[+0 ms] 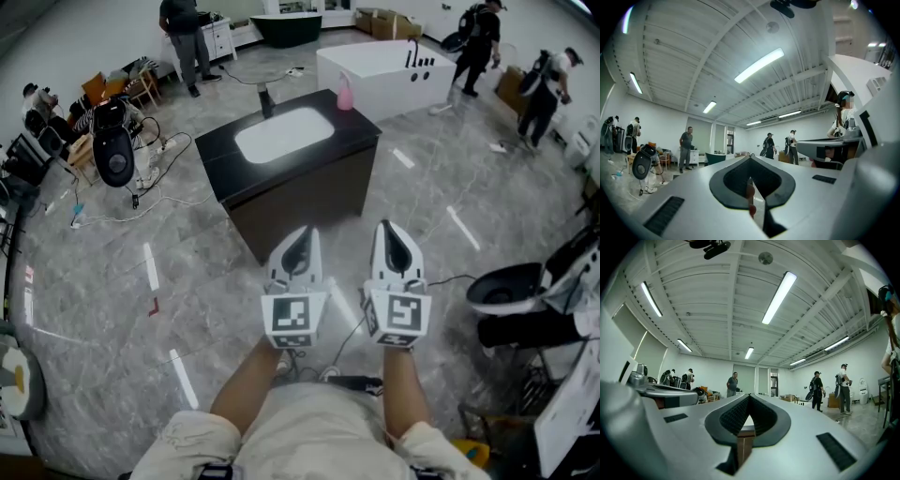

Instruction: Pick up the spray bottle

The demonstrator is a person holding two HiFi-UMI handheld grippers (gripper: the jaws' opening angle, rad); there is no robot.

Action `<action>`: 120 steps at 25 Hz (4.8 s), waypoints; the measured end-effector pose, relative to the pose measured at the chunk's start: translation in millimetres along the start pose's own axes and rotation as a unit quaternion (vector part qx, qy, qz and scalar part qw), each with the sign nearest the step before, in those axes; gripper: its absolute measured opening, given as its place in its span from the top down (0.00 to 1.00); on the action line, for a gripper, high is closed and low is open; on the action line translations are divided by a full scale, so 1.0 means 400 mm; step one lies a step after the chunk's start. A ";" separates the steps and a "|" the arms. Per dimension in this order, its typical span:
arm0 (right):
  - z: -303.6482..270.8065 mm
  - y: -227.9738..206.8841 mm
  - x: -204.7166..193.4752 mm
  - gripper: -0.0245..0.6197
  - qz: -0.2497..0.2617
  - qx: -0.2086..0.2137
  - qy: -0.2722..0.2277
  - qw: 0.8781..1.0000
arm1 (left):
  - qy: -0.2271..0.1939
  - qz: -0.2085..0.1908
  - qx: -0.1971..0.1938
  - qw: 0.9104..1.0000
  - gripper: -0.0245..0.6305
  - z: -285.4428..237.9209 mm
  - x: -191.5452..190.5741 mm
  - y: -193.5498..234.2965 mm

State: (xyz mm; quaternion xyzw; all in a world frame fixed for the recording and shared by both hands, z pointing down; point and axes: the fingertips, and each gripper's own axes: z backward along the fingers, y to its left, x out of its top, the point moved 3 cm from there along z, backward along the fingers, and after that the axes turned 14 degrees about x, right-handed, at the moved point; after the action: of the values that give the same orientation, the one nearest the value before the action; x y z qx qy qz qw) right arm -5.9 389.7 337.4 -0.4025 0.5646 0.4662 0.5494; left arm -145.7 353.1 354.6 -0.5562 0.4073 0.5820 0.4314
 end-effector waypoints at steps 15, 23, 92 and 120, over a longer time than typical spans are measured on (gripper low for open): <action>-0.041 -0.107 -0.041 0.96 -0.010 -0.003 -0.006 1.000 | 0.005 0.002 -0.013 1.000 0.96 -0.097 -0.025 -0.079; -0.174 -0.140 -0.058 0.96 0.001 -0.015 0.006 1.000 | 0.006 0.018 -0.024 1.000 0.96 -0.243 -0.048 -0.038; -1.164 -0.849 -0.190 0.96 -0.019 0.010 0.009 1.000 | 0.008 -0.006 0.003 1.000 0.96 -1.433 -0.123 -0.151; -1.780 -0.960 -0.225 0.96 0.012 0.001 0.043 0.999 | 0.011 0.017 -0.006 1.000 0.96 -2.015 -0.175 0.064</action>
State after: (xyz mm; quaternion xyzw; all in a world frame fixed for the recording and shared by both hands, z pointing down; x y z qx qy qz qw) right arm 197.5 -398.0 367.3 -0.4150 0.5930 0.4541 0.5196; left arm 69.0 -426.8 384.4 -0.5577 0.4180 0.5858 0.4135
